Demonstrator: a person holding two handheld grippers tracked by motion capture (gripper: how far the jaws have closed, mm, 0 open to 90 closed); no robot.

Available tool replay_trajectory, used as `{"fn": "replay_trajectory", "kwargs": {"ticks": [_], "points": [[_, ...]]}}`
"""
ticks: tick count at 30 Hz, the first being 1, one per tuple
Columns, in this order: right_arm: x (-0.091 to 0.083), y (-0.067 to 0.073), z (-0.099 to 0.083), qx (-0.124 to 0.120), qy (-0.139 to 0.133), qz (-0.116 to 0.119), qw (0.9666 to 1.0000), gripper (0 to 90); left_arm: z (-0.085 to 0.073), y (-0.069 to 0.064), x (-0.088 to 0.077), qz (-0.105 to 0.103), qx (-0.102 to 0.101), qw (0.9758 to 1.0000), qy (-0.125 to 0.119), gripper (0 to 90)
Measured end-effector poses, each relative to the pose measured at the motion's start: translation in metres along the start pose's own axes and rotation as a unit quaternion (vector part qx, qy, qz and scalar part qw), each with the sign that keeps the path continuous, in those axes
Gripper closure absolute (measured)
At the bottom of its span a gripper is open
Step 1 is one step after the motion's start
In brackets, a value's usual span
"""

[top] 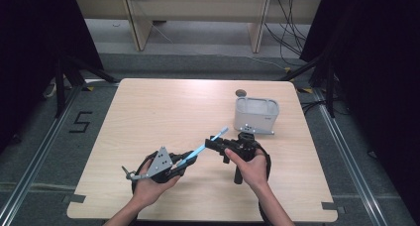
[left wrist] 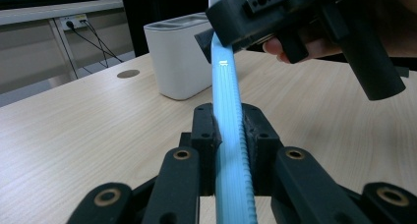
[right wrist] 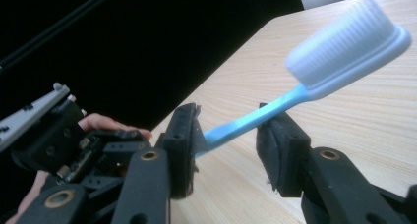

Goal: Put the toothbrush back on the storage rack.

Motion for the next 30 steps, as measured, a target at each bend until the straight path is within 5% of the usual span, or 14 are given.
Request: {"fn": "replay_trajectory", "kwargs": {"ticks": [6, 8, 12, 16, 20, 24, 30], "points": [[-0.002, 0.003, 0.005, 0.028, -0.013, 0.017, 0.9994, 78.8, -0.009, -0.004, 0.006, -0.003, 0.004, 0.9997, 0.022, 76.8], [-0.003, 0.011, 0.007, 0.047, -0.015, 0.032, 0.9983, 86.1, -0.015, -0.01, 0.011, -0.023, 0.011, 0.9987, 0.044, 73.7], [-0.002, 0.015, 0.008, -0.004, 0.0, 0.021, 0.9998, 86.4, -0.019, -0.021, 0.014, -0.048, 0.023, 0.996, 0.071, 56.1], [-0.009, 0.015, 0.017, -0.051, 0.005, -0.008, 0.9986, 86.4, -0.013, -0.02, 0.006, -0.038, 0.025, 0.9965, 0.069, 47.5], [-0.017, 0.008, 0.026, -0.102, 0.017, -0.047, 0.9935, 86.4, -0.007, -0.014, -0.004, -0.028, 0.021, 0.9971, 0.067, 46.9], [-0.022, 0.002, 0.029, -0.134, 0.019, -0.07, 0.9884, 86.3, -0.005, -0.009, -0.012, -0.018, 0.024, 0.9976, 0.062, 46.5], [-0.033, -0.004, 0.035, -0.141, 0.023, -0.096, 0.9851, 86.3, -0.01, 0.003, -0.031, 0.0, 0.013, 0.9979, 0.063, 44.8]]}}
Point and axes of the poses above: each handheld gripper's, and its own axes: x roughly forward along the jaws, z roughly out of its top, y roughly to its left, the point moved 10 cm from there along x, roughly forward along the jaws, and after that the axes turned 5 degrees about -y, right-handed, at the moved point
